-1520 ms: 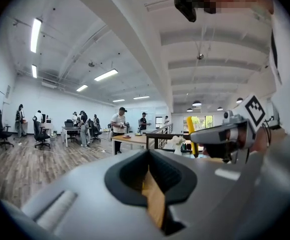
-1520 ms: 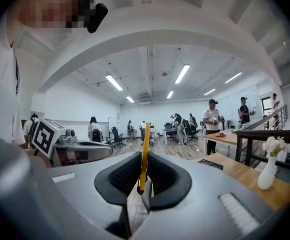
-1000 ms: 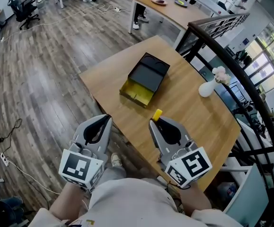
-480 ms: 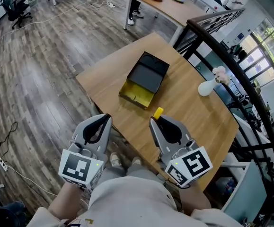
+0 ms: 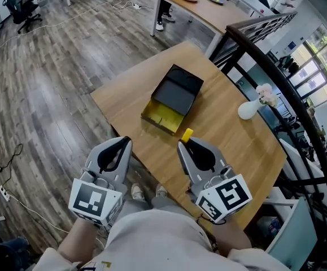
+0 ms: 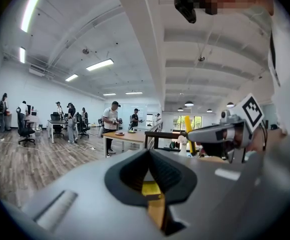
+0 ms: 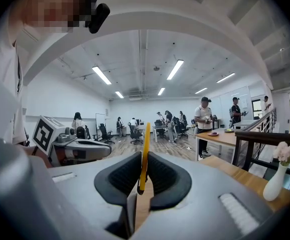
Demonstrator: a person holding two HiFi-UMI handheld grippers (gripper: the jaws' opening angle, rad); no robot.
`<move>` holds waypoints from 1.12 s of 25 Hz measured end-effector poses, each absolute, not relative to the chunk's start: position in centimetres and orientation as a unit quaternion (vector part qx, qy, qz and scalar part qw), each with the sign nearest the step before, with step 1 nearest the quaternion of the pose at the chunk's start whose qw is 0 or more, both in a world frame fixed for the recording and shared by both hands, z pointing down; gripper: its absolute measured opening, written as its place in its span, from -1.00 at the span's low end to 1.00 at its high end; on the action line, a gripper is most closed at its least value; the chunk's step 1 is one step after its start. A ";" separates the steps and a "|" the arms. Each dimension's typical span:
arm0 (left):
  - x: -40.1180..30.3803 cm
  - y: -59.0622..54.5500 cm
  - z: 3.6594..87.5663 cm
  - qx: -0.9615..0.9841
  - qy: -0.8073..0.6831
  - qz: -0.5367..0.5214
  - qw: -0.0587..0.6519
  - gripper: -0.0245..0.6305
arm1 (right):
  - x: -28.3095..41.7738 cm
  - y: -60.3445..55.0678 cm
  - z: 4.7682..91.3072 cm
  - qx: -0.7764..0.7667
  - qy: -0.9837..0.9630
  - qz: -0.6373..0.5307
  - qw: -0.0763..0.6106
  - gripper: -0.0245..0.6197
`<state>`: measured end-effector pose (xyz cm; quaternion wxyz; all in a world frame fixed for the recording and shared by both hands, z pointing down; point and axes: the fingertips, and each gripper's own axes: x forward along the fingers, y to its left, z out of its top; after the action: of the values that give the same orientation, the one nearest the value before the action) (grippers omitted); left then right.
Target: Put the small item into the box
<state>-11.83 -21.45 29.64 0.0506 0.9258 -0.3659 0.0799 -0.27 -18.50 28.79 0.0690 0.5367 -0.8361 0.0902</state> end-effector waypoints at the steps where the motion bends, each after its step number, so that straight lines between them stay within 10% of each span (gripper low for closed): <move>1: -11.6 -21.6 29.7 0.925 -0.368 0.081 0.049 -0.92 | 0.0 -18.7 28.9 0.535 -0.837 0.092 0.068 -0.80; 28: -4.7 -32.5 39.1 0.916 -0.365 0.153 0.065 -0.92 | 6.7 -33.1 41.0 0.502 -0.838 0.166 0.135 -0.80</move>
<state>-4.73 -32.49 39.12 0.0653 0.9162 -0.3645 0.1532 6.72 -33.11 41.04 0.1351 0.5017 -0.8381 0.1661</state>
